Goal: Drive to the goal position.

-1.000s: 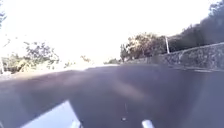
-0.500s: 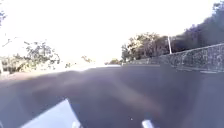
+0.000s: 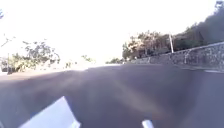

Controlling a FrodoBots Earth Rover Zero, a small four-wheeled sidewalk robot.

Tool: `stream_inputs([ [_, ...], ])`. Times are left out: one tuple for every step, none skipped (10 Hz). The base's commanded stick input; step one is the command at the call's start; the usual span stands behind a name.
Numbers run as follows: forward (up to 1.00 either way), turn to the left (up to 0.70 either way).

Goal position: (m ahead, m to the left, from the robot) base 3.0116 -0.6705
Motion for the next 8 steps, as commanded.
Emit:
stream_inputs([
  [0.7, 0.0],
  [0.7, 0.0],
  [0.7, 0.0],
  [0.7, 0.0],
  [0.7, 0.0],
  [0.7, 0.0],
  [0.7, 0.0],
  [0.7, 0.0],
])
